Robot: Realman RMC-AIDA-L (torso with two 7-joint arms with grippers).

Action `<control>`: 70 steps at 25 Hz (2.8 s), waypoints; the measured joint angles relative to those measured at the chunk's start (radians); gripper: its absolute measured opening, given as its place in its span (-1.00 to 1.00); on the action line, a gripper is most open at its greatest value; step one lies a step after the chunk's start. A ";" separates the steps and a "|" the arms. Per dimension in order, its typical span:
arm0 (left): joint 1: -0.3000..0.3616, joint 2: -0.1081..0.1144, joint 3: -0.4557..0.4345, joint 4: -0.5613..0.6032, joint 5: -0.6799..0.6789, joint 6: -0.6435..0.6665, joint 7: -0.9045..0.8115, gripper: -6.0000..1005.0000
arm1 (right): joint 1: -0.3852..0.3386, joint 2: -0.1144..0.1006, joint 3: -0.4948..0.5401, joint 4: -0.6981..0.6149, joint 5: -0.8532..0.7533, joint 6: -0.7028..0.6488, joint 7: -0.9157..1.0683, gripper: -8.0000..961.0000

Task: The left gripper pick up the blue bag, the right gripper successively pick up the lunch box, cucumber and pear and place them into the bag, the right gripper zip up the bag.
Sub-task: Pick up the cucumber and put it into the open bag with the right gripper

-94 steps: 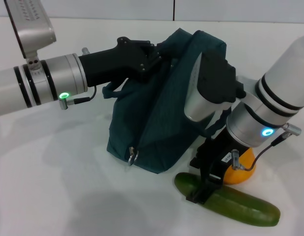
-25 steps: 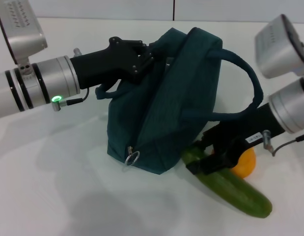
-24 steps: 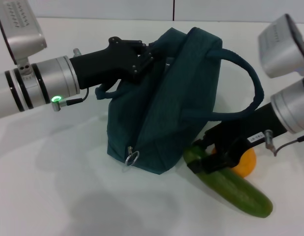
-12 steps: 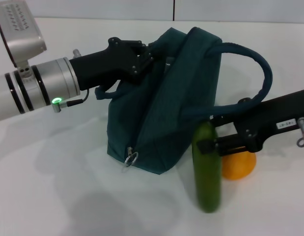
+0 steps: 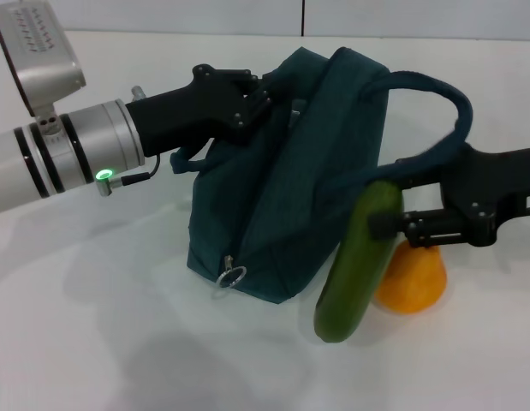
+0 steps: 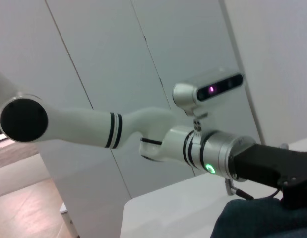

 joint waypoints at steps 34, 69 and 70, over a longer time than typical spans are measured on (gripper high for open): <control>0.010 0.004 -0.004 -0.026 -0.092 -0.026 0.071 -0.84 | -0.188 -0.014 0.532 0.068 0.134 -0.108 -0.179 0.09; -0.004 0.006 0.002 -0.015 -0.125 0.003 0.085 -0.84 | 0.220 0.004 0.297 0.303 0.359 0.131 -0.122 0.17; -0.012 0.006 0.002 -0.015 -0.125 0.005 0.087 -0.84 | 0.233 0.007 0.283 0.313 0.359 0.135 -0.124 0.18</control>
